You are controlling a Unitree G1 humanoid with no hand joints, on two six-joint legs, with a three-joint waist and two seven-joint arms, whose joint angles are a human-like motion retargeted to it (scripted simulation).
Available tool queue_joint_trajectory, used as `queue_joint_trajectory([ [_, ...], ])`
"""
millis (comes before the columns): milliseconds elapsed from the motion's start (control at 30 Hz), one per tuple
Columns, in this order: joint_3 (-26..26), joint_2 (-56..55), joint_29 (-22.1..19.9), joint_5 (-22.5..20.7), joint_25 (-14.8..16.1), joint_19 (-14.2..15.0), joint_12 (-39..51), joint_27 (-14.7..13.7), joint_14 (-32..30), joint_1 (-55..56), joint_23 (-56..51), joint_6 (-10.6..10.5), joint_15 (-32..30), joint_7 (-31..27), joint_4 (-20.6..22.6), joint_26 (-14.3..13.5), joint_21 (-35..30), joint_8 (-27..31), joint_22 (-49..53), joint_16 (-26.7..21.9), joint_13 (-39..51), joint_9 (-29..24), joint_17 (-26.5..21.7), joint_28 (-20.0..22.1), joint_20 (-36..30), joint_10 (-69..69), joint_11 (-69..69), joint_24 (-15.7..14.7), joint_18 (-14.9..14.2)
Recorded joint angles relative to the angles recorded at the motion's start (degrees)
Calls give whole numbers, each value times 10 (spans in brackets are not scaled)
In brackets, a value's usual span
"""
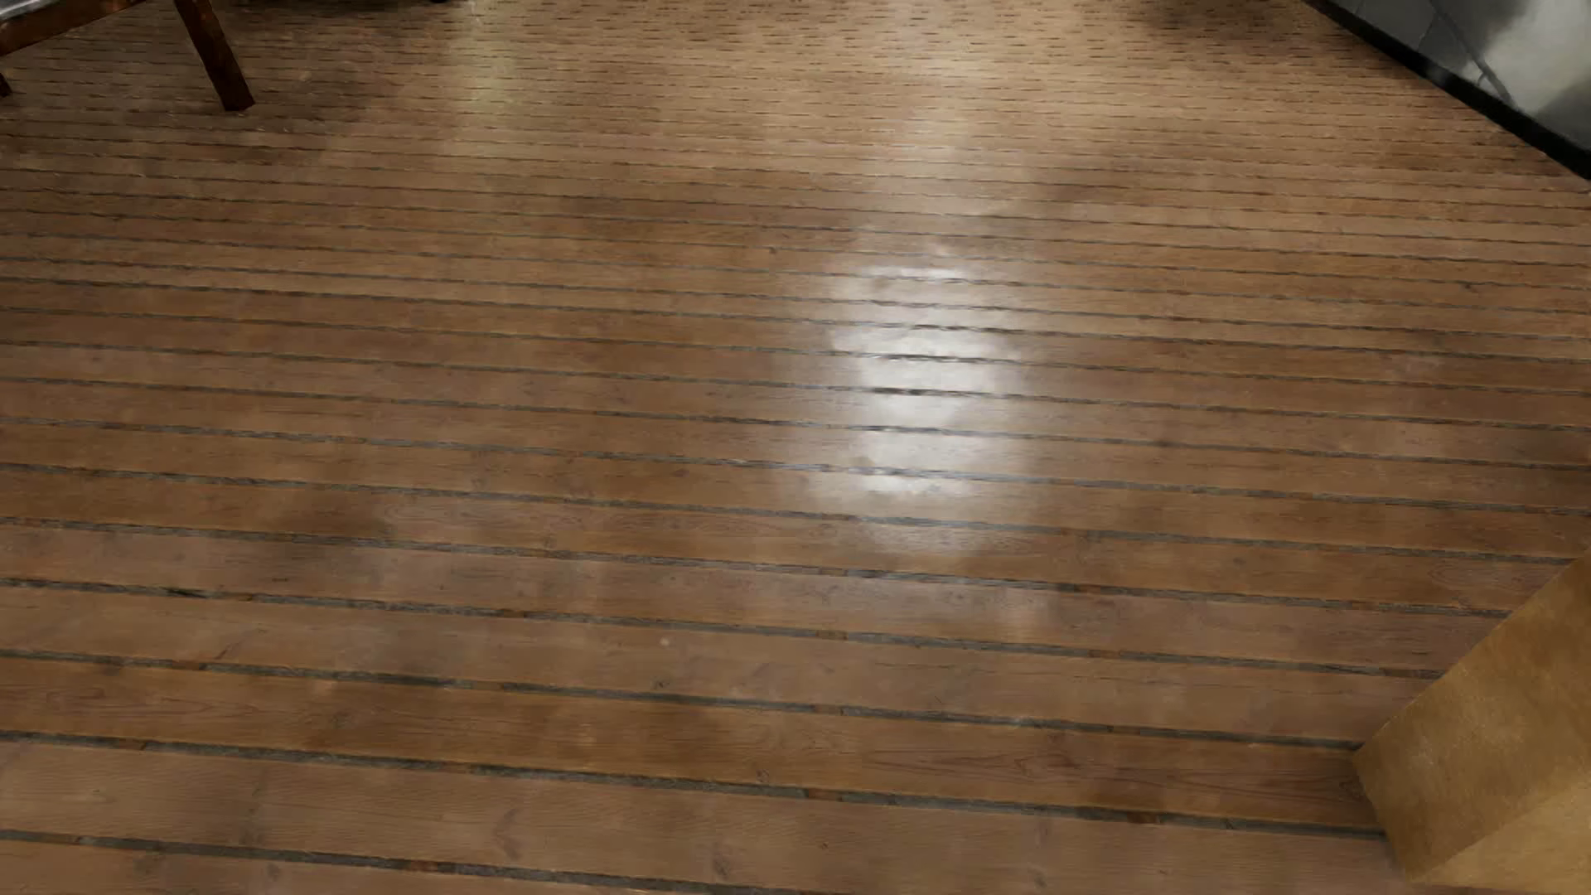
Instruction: Approach the purple shelves
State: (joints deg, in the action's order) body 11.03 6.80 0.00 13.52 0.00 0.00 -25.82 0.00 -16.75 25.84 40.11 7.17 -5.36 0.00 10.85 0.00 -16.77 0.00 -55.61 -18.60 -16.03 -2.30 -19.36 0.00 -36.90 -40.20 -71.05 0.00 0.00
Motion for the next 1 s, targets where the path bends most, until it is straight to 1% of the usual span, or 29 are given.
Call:
queue_joint_trajectory([
  [33, -30, -44, 0, -8, 0, 0, 18, 0, 33, -56, 38, -3, 92, 0, 17, 0, -34, 0, 7, -1, -5, -9, 2, 0, 0, 14, -54, 0, 0],
  [67, -66, -93, 0, -21, 0, 0, 35, 0, 71, -106, 72, -10, 168, 0, 26, 0, -62, 0, 26, -4, -14, -10, 3, 0, 6, 30, -70, 0, 0],
  [100, -103, -137, 0, -33, 0, 0, 49, 0, 112, -151, 98, -18, 212, 0, 28, 0, -75, 0, 55, -8, -29, -10, 3, 0, 18, 42, -44, 0, 0],
  [133, -138, -171, 0, -40, 0, 0, 60, 0, 151, -194, 117, -24, 231, 0, 28, 0, -81, 0, 94, -14, -47, -10, 3, 0, 39, 54, 21, 0, 0],
  [167, -169, -199, 0, -45, 0, 0, 66, 0, 189, -237, 130, -32, 233, 0, 22, 0, -96, 0, 143, -23, -67, -9, 2, 0, 64, 66, 104, 0, 0],
  [200, -189, -220, 0, -42, 0, 0, 73, 0, 215, -257, 136, -35, 206, 0, 19, 0, -91, 0, 189, -29, -87, -3, 3, 0, 91, 61, 202, 0, 0],
  [267, -215, -257, 0, -25, 0, 0, 85, 0, 266, -290, 136, -30, 165, 0, 14, 0, -83, 0, 264, -35, -126, 10, 9, 0, 149, 45, 374, 0, 0],
  [300, -226, -269, 0, -11, 0, 0, 93, 0, 290, -304, 131, -26, 163, 0, 2, 0, -82, 0, 290, -38, -145, 18, 14, 0, 169, 36, 426, 0, 0],
  [333, -235, -274, 0, 4, 0, 0, 99, 0, 310, -323, 125, -24, 169, 0, -15, 0, -86, 0, 304, -40, -162, 22, 17, 0, 180, 26, 440, 0, 0],
  [367, -244, -274, 0, 15, 0, 0, 103, 0, 331, -350, 117, -21, 192, 0, -34, 0, -99, 0, 315, -40, -180, 22, 19, 0, 190, 15, 440, 0, 0],
  [400, -257, -275, 0, 16, 0, 0, 94, 0, 329, -369, 116, -21, 153, 0, -60, 0, -112, 0, 311, -38, -185, 23, 17, 0, 195, 2, 409, 0, 0],
  [467, -268, -302, 0, 14, 0, 0, 73, 0, 303, -380, 131, -23, 52, 0, -109, 0, -136, 0, 281, -23, -179, 36, 21, 0, 207, -32, 315, 0, 0],
  [500, -263, -305, 0, 10, 0, 0, 70, 0, 274, -377, 150, -30, 41, 0, -129, 0, -139, 0, 237, -10, -163, 33, 22, 0, 207, -63, 267, 0, 0],
  [533, -258, -302, 0, 5, 0, 0, 79, 0, 231, -366, 162, -31, 62, 0, -137, 0, -136, 0, 179, -2, -142, 26, 19, 0, 184, -95, 238, 0, 0],
  [567, -256, -290, 0, -3, 0, 0, 85, 0, 175, -344, 157, -31, 92, 0, -144, 0, -129, 0, 127, -1, -123, 20, 17, 0, 153, -123, 229, 0, 0],
  [600, -253, -269, 0, -5, 0, 0, 90, 0, 114, -319, 138, -32, 118, 0, -151, 0, -123, 0, 87, -3, -107, 13, 12, 0, 120, -137, 230, 0, 0],
  [633, -242, -246, 0, -2, 0, 0, 88, 0, 66, -298, 111, -32, 134, 0, -154, 0, -113, 0, 59, -6, -93, 6, 3, 0, 97, -129, 237, 0, 0],
  [667, -226, -228, 0, 0, 0, 0, 79, 0, 28, -282, 82, -30, 146, 0, -152, 0, -99, 0, 42, -9, -83, 1, -7, 0, 90, -111, 246, 0, 0],
  [700, -212, -215, 0, -1, 0, 0, 65, 0, -27, -264, 53, -30, 156, 0, -150, 0, -79, 0, 35, -15, -75, 0, -18, 0, 92, -100, 254, 0, 0],
  [733, -206, -201, 0, -4, 0, 0, 49, 0, -95, -244, 30, -32, 167, 0, -153, 0, -50, 0, 37, -22, -69, 1, -28, 0, 100, -98, 261, 0, 0],
  [767, -205, -186, 0, -8, 0, 0, 37, 0, -130, -230, 16, -37, 178, 0, -159, 0, -16, 0, 41, -30, -66, 3, -37, 0, 107, -92, 267, 0, 0],
  [833, -195, -161, 0, -12, 0, 0, 24, 0, -133, -229, 10, -45, 194, 0, -167, 0, 69, 0, 50, -43, -64, 5, -44, 0, 119, -64, 271, 0, 0],
  [900, -185, -147, 0, -12, 0, 0, 21, 0, -133, -230, 20, -54, 208, 0, -173, 0, 131, 0, 64, -55, -59, 7, -52, 0, 118, -34, 268, 0, 0],
  [933, -185, -141, 0, -11, 0, 0, 23, 0, -130, -222, 30, -56, 216, 0, -177, 0, 144, 0, 60, -57, -54, 8, -56, 0, 128, -25, 266, 0, 0],
  [1000, -176, -134, 0, -10, 0, 0, 29, 0, -104, -204, 44, -57, 230, 0, -179, 0, 139, 0, 67, -62, -50, 9, -65, 0, 140, -13, 265, 0, 0],
])
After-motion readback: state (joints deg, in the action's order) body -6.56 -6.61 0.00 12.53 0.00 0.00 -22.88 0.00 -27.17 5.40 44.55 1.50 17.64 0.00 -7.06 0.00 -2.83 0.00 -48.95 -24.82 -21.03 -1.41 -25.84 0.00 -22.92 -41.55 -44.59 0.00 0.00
